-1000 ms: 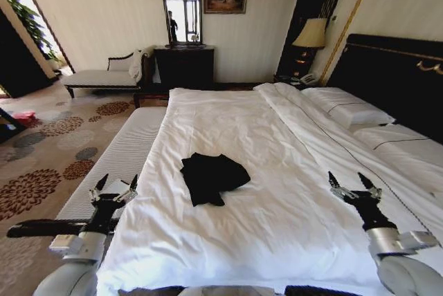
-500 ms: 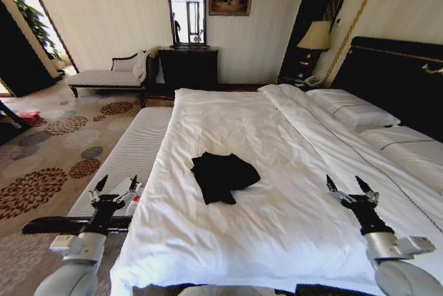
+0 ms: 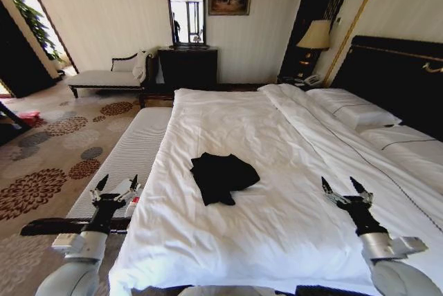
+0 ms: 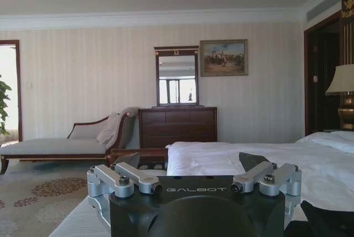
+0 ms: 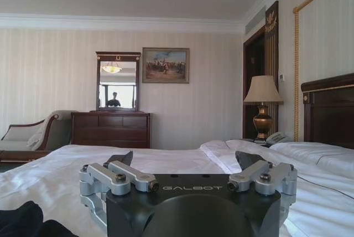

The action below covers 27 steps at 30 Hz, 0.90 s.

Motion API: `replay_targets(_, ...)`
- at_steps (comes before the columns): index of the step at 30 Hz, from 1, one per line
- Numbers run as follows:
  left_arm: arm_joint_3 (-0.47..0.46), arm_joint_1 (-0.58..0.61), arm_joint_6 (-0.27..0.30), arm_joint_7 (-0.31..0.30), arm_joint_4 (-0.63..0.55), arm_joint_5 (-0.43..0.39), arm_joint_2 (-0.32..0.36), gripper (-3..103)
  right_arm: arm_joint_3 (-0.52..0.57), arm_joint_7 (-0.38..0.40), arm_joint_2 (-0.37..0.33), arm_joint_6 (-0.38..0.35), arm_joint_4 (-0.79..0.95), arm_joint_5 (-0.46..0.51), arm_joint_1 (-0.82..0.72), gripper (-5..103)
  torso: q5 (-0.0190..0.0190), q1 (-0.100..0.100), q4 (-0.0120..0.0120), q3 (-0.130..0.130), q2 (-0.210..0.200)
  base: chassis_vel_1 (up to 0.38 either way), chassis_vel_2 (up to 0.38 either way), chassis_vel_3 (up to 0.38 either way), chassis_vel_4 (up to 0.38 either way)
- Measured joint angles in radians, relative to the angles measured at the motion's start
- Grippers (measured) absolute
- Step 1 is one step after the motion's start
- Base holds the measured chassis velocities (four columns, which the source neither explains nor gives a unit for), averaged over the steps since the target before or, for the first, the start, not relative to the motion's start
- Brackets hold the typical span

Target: Fold the clothes on the bed.

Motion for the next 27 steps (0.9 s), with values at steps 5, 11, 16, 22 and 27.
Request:
replay_targets(5,0.000,0.000,0.000,0.000,0.001,0.001,0.000,100,-0.004,0.000,0.002,0.000,0.000,-0.002,0.001,100,-0.0001,0.000,0.0001,0.000,0.000,0.000,0.000,0.000,0.000)
replay_targets(11,-0.004,0.001,-0.001,0.000,0.004,-0.003,0.001,100,-0.005,0.000,0.006,-0.001,0.002,-0.010,0.000,100,-0.0001,0.000,0.0000,0.000,0.000,0.000,0.000,0.000,0.000)
replay_targets(16,0.001,-0.002,0.000,0.000,0.005,-0.001,-0.001,100,-0.005,0.000,0.006,0.000,0.003,-0.012,-0.003,100,0.0000,0.000,0.0000,0.000,0.000,0.000,0.000,0.000,0.000)
replay_targets(22,0.008,-0.006,0.014,0.000,0.007,-0.006,0.004,100,-0.013,-0.007,0.005,-0.011,0.032,0.028,-0.018,100,-0.0002,0.000,0.0000,0.000,0.000,-0.028,0.037,0.016,-0.029)
replay_targets(27,0.021,-0.022,0.051,-0.007,0.001,-0.013,0.023,100,-0.040,-0.008,-0.019,-0.041,0.055,0.017,-0.015,100,-0.0002,0.000,0.0001,0.000,0.000,0.000,0.000,0.000,0.000)
